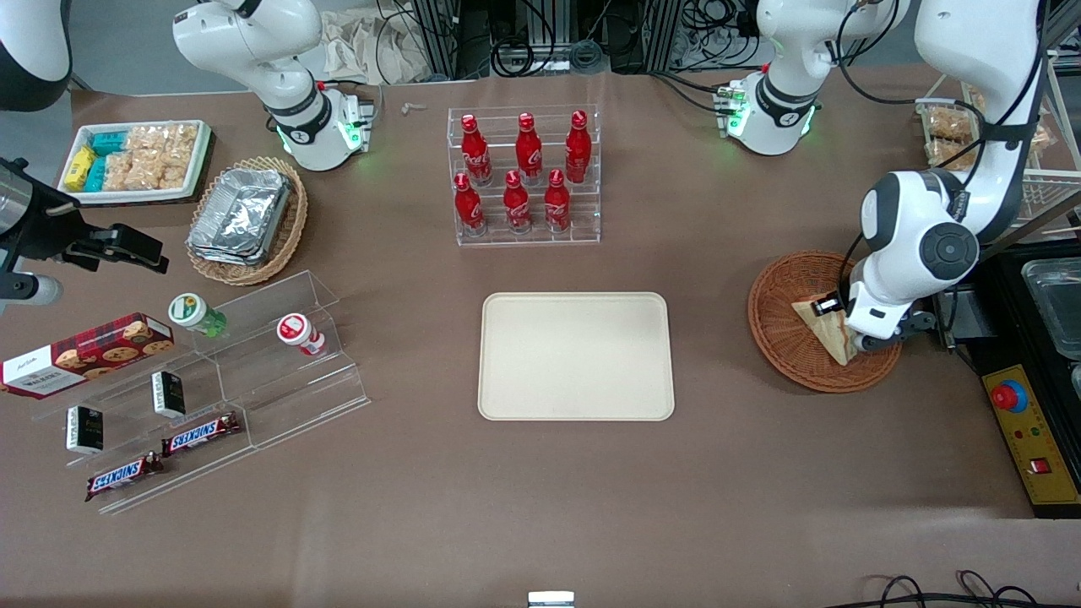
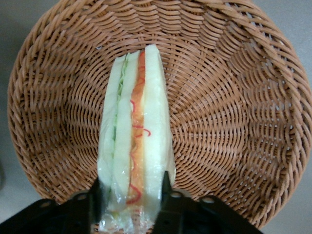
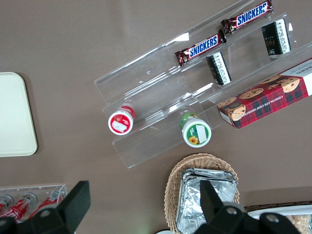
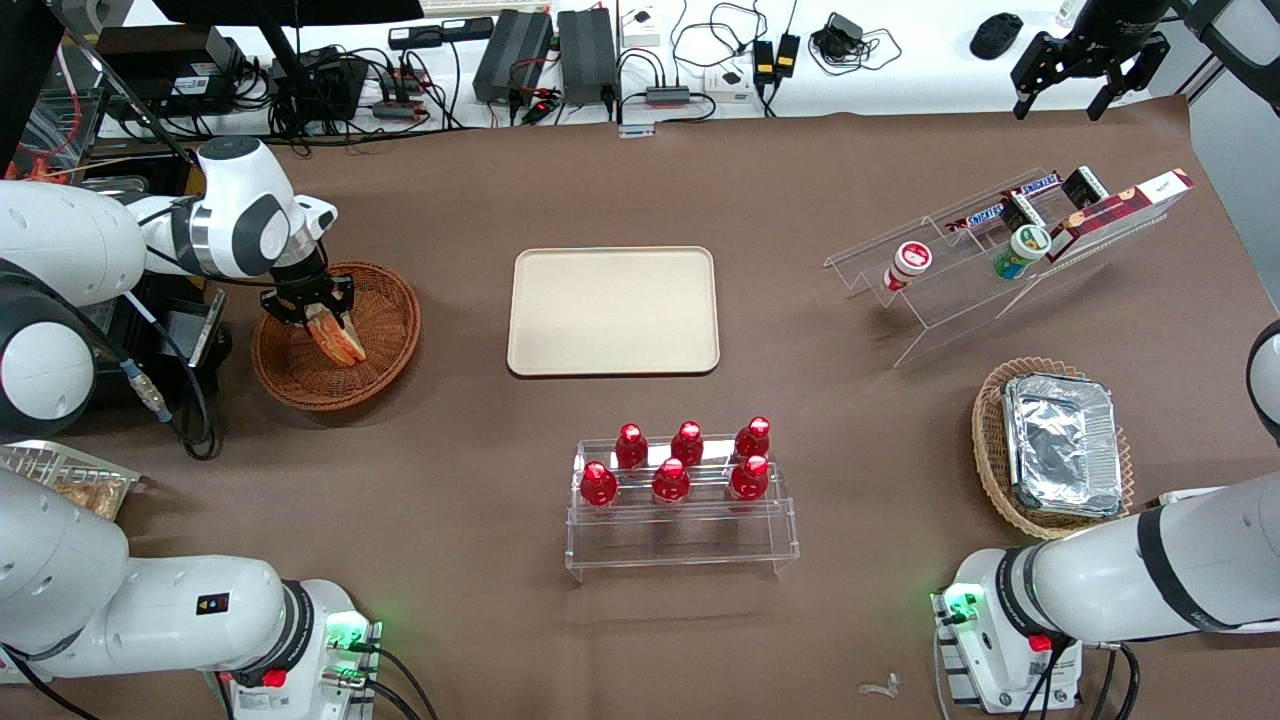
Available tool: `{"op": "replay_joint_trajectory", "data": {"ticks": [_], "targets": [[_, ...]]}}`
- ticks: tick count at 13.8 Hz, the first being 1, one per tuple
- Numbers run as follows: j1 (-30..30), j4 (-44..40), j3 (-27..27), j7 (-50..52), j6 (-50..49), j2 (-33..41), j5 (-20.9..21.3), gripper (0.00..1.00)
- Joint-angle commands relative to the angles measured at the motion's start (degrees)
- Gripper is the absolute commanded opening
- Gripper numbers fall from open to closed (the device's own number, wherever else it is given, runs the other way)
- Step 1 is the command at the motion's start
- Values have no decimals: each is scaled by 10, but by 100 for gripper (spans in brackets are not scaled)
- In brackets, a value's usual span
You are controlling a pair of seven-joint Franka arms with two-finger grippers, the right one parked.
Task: Place sandwich from basket to tray
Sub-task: 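Lower the left gripper and grasp the sandwich by its wrapper edge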
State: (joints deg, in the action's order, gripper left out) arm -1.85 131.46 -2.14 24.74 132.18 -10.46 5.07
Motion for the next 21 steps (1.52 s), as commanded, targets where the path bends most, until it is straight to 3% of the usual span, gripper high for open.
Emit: {"op": "replay_joint_trajectory", "data": {"ticks": [1,4,8,14,21], "targets": [[1,-14,-2,14,0,-4,5,24],[7,-66,-5,14,-73,1,5,17],[18,-158,-5,16,-180,3,1,16],[18,-343,-25,5,-352,-4,-6,8],[47,-405,-56,9,-380,-44,-8,9]]}}
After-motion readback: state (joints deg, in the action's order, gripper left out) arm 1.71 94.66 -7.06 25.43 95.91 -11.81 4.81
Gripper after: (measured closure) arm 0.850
